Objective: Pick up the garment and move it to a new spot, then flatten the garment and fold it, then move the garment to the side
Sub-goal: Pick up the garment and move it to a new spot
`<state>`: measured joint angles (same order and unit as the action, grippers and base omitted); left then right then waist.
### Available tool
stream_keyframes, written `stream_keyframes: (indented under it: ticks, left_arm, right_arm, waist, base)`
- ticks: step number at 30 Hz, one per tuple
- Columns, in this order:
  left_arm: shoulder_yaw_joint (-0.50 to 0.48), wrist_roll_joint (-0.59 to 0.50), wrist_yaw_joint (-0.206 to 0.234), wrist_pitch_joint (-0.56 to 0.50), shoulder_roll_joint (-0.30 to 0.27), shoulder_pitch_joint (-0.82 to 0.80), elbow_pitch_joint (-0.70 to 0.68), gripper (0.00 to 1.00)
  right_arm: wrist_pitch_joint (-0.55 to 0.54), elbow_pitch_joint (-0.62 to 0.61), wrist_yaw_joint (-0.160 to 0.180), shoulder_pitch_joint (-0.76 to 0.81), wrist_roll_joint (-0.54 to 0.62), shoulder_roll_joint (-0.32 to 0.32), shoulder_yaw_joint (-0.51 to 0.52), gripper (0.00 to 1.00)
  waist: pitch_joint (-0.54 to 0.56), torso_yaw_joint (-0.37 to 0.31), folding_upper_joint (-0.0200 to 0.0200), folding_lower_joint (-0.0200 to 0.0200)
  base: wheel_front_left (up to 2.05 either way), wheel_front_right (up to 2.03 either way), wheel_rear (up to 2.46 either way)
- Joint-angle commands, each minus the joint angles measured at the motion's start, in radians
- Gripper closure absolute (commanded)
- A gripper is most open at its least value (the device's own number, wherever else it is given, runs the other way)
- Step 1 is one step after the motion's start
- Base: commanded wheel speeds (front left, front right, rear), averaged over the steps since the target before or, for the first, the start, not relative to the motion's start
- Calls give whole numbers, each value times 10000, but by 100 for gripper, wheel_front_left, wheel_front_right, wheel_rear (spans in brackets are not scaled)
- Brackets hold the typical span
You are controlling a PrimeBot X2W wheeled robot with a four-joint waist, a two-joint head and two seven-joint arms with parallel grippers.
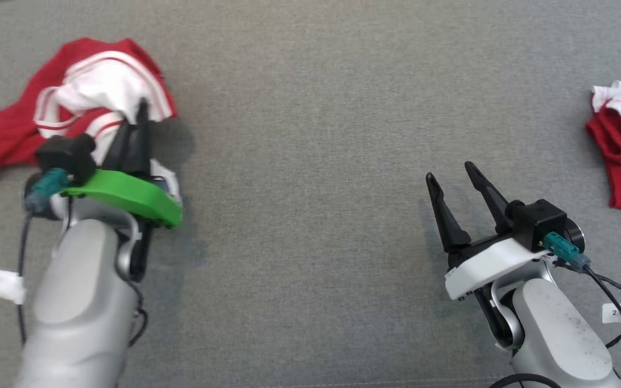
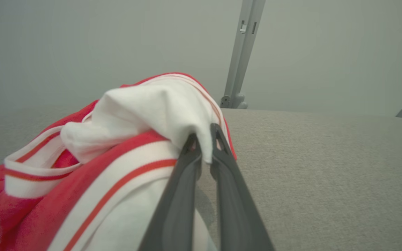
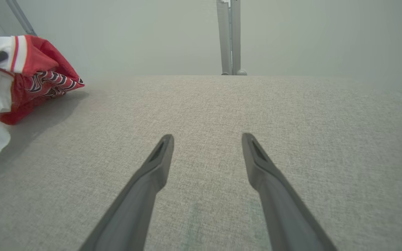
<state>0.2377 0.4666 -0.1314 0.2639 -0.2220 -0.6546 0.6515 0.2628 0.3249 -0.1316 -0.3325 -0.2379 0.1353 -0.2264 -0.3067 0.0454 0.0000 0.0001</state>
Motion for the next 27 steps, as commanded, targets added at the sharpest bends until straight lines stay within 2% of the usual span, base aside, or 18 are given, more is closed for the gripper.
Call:
stream_keyframes:
  ticks: [1,8,14,17,18,19,21,23,27]
  left_arm:
    - [489,167,18,-3,333,140,-308,100]
    - [1865,795,18,-2,1232,-180,-332,100]
    - [2634,1137,18,-1,1540,-709,219,100]
    - [2536,1036,18,-2,1567,-922,482,100]
    - [2489,1003,18,-2,1574,-936,545,76]
    - [2503,939,18,-2,1595,-941,567,58]
    - [2557,909,18,-2,1624,-885,591,54]
    - [2595,903,18,-2,1624,-789,553,0]
    - [2528,794,18,-2,1622,-564,451,0]
  right_arm:
    - [26,8,17,116,-75,-68,42,0]
    - [26,-84,17,95,-179,-438,-68,0]
    - [26,-172,17,208,-292,-650,-73,0]
    - [26,-171,17,202,-305,-745,-210,0]
    - [28,-191,17,196,-326,-762,-231,0]
    - [28,-202,17,197,-356,-769,-213,0]
    - [26,-226,17,243,-361,-783,-170,0]
    - [26,-216,17,305,-355,-809,-109,0]
    - [26,-183,17,335,-328,-832,-61,0]
  waist:
    - [333,-747,0,-1]
    - [233,-2398,0,-1]
    - [15,-3848,0,-1]
    - [-50,-4451,0,-1]
    - [-66,-4591,0,-1]
    - [-69,-4691,0,-1]
    - [-55,-4788,0,-1]
    - [3,-4779,0,-1]
    - [147,-4574,0,-1]
  base:
    - [0,0,0]
    - [0,0,0]
    - [0,0,0]
    - [0,0,0]
    - [0,0,0]
    - [0,0,0]
    - [0,0,0]
    - [0,0,0]
    - [0,0,0]
